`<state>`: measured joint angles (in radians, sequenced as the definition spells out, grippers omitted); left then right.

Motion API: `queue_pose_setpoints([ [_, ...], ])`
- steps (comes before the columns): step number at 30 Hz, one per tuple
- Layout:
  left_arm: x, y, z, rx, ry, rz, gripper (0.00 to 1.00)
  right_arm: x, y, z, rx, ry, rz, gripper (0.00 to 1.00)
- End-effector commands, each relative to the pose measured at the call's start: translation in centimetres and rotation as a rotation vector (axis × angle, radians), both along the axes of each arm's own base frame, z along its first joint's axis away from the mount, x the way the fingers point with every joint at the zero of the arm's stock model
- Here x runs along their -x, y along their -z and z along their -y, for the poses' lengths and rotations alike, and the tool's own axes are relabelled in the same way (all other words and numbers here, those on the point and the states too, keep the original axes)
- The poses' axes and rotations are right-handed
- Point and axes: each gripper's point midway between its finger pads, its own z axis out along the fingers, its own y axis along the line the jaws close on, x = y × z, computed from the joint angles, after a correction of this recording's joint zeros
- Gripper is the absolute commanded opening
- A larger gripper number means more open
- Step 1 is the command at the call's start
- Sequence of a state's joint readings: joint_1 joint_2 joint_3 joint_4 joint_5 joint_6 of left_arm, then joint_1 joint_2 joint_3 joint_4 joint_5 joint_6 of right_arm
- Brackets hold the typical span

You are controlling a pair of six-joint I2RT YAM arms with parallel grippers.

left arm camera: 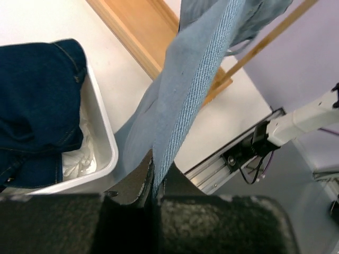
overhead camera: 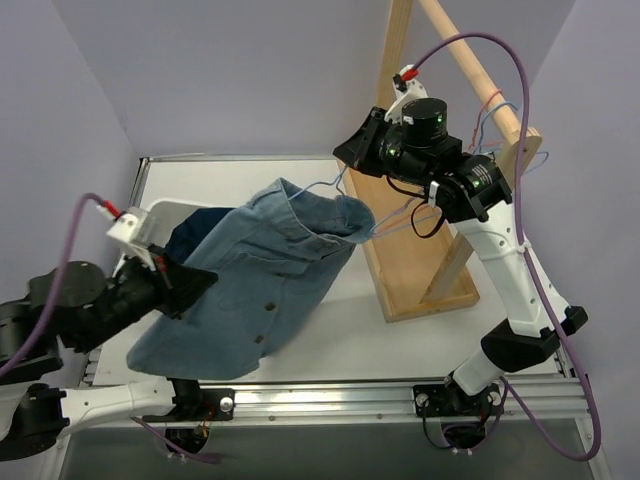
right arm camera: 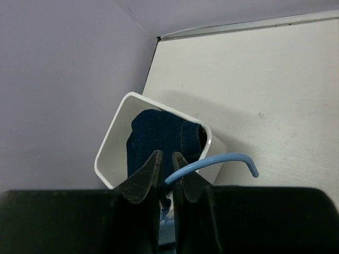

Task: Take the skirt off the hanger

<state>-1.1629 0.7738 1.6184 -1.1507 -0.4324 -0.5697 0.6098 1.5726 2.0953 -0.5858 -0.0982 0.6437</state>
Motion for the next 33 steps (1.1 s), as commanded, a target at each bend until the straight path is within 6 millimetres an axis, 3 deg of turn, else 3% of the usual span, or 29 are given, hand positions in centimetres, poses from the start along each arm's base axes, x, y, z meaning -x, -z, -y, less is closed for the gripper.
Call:
queue_pose_setpoints([
  [1, 0.5, -3.1, -6.8, 0.141, -0.154, 0.053, 0.02, -3.1, -2.0, 3.2, -0.037, 0.191, 0.086, 0.0],
  [6, 1.3, -2.6, -10.0, 0.138, -0.204, 0.031, 0.02, -4.6, -0.5, 2.9, -0.01, 0.204, 0.07, 0.0],
  [11, 1.6, -2.0, -11.2, 0.142, -0.224, 0.022, 0.02, -5.3, 0.3, 3.0, -0.001, 0.214, 0.061, 0.0],
  [19, 2.2, -2.6, -14.3, 0.13, -0.27, 0.049, 0.02, -7.1, 0.9, 5.0, 0.023, 0.267, 0.059, 0.0],
  [24, 2.8, -1.8, -16.0, 0.054, -0.303, 0.036, 0.02, -8.1, 1.6, 6.3, 0.032, 0.299, 0.051, 0.0],
  [33, 4.7, -2.2, -18.9, 0.098, -0.356, 0.075, 0.02, -9.2, 3.1, 7.2, 0.062, 0.322, 0.04, 0.0],
])
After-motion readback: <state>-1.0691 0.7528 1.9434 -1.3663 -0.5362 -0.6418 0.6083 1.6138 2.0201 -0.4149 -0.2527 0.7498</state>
